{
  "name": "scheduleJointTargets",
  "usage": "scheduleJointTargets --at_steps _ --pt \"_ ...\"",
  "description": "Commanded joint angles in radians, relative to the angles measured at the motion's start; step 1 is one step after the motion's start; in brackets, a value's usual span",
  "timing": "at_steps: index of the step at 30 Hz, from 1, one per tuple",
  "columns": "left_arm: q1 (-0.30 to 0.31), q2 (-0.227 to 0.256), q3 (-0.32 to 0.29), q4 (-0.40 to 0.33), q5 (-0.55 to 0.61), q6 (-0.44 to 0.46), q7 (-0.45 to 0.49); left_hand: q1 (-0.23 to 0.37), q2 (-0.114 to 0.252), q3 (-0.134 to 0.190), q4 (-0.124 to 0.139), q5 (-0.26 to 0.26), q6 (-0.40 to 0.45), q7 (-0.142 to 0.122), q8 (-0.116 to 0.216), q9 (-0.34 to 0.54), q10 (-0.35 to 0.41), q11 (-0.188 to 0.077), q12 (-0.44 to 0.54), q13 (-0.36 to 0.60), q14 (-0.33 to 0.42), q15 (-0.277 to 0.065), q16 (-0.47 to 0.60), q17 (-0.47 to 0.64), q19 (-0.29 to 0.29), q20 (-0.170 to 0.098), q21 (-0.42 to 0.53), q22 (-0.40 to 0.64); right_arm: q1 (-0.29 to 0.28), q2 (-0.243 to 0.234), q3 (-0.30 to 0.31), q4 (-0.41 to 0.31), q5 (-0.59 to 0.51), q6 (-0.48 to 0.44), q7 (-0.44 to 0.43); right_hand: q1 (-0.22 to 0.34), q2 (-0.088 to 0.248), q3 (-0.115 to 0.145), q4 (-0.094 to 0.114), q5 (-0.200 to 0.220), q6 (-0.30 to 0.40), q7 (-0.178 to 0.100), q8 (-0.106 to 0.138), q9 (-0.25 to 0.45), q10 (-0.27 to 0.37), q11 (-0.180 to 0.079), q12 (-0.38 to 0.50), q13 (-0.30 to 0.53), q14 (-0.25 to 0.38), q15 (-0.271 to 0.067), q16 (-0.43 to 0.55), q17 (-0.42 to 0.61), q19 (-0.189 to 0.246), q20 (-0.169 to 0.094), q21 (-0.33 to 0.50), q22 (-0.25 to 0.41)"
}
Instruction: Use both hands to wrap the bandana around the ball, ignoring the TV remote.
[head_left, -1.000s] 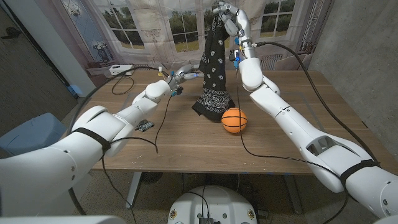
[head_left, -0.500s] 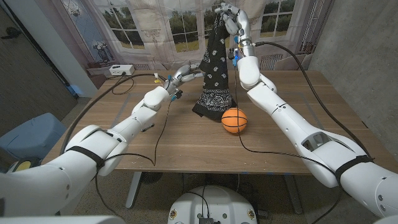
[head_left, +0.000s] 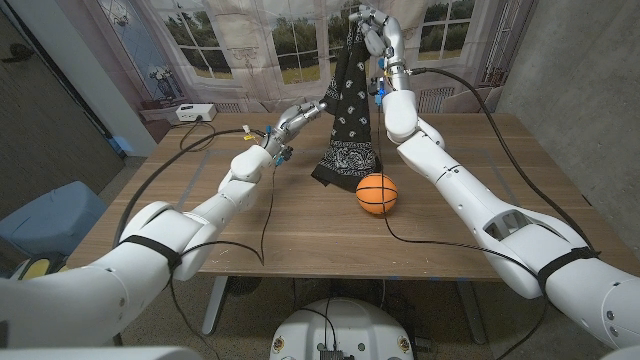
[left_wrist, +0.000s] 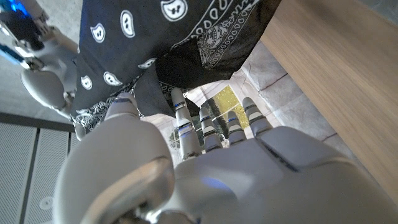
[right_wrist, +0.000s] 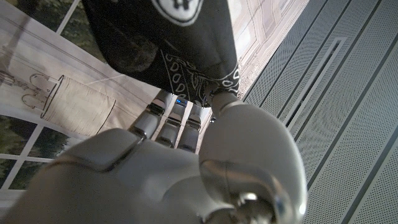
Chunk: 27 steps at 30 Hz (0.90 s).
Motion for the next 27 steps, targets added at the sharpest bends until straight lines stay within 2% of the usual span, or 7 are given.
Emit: scheduleJointTargets --at_steps 1,6,10,14,18,22,27 --pt "-0.073 -0.119 -0.089 0.131 -0.050 0.079 -0.031 0.071 0.089 0.059 -0.030 -0.023 0.049 0.005 -0.016 -0.032 0.034 -0.006 0.011 0.000 0.040 -0.002 0.009 -0.004 0.029 0.004 0.017 0.006 -0.008 -0.021 0.001 0.000 0.001 0.036 0.010 0.001 0.002 -0.005 -0.001 0.002 0.023 0.024 0.006 0.000 0.008 0.003 -0.006 0.003 0.008 -0.106 -0.004 0.001 0.011 0.002 0.008 0.003" --pt "-0.084 -0.150 -0.094 0.126 -0.030 0.134 0.030 0.136 0.086 0.089 -0.093 -0.076 0.149 0.048 -0.012 -0.058 0.112 -0.037 0.033 0.000 0.082 -0.035 0.010 -0.011 0.061 -0.013 0.033 0.008 -0.010 -0.037 -0.001 0.012 0.001 0.085 0.025 0.001 0.002 -0.002 -0.001 0.003 0.024 0.024 0.007 -0.001 0.009 0.001 -0.007 0.004 0.008 -0.106 -0.007 -0.001 0.011 0.003 0.008 0.003" --pt "-0.078 -0.169 -0.083 0.111 0.003 0.122 0.140 0.281 0.126 0.187 -0.191 -0.138 0.400 0.031 0.042 -0.062 0.240 -0.079 0.065 0.006 0.177 -0.094 0.025 -0.014 0.142 -0.040 0.074 0.011 -0.021 -0.043 0.003 -0.001 0.002 0.081 0.024 0.000 0.001 -0.002 -0.001 0.003 0.025 0.023 0.009 -0.002 0.008 0.000 -0.008 0.004 0.009 -0.107 -0.009 -0.002 0.010 0.002 0.008 0.003" --pt "-0.072 -0.172 -0.065 0.100 0.037 0.087 0.220 0.287 0.130 0.204 -0.183 -0.144 0.419 -0.003 0.048 -0.050 0.244 -0.092 0.061 0.010 0.190 -0.116 0.023 -0.011 0.159 -0.058 0.085 0.013 -0.032 -0.049 0.018 -0.012 0.030 0.074 0.035 0.001 0.000 0.000 -0.002 0.003 0.026 0.022 0.010 -0.003 0.008 0.000 -0.009 0.004 0.010 -0.109 -0.011 -0.003 0.012 0.003 0.010 0.003" --pt "-0.037 -0.140 -0.009 0.021 0.145 0.012 0.416 0.271 0.143 0.220 -0.161 -0.142 0.397 -0.022 0.054 -0.025 0.176 -0.069 0.032 0.020 0.167 -0.100 0.015 0.000 0.140 -0.062 0.083 0.015 -0.058 -0.064 0.042 -0.052 0.055 0.048 0.034 0.000 0.000 0.002 -0.001 0.004 0.021 0.019 0.009 -0.005 0.005 -0.003 -0.011 0.004 0.011 -0.107 -0.014 -0.004 0.012 0.003 0.011 0.003" --pt "0.034 -0.058 0.050 -0.217 0.310 0.090 0.670 0.256 0.143 0.237 -0.148 -0.131 0.378 -0.049 0.065 -0.002 0.121 -0.061 0.019 0.034 0.142 -0.084 0.005 0.011 0.108 -0.062 0.076 0.018 -0.092 -0.085 0.067 -0.093 0.062 0.031 0.017 -0.002 0.000 0.003 0.000 0.005 0.017 0.015 0.009 -0.007 0.001 0.003 -0.013 0.005 0.010 -0.102 -0.017 -0.004 0.011 0.007 0.011 0.003" --pt "0.064 0.021 0.082 -0.430 0.410 0.215 0.785 0.242 0.153 0.253 -0.132 -0.125 0.337 -0.065 0.065 0.017 0.097 -0.054 0.020 0.047 0.127 -0.075 0.002 0.021 0.078 -0.053 0.068 0.021 -0.140 -0.106 0.101 -0.135 0.063 0.003 -0.017 0.000 -0.001 0.007 -0.002 0.005 0.013 0.009 0.009 -0.009 -0.005 -0.001 -0.016 0.005 0.007 -0.095 -0.022 -0.006 0.009 0.013 0.011 0.002"
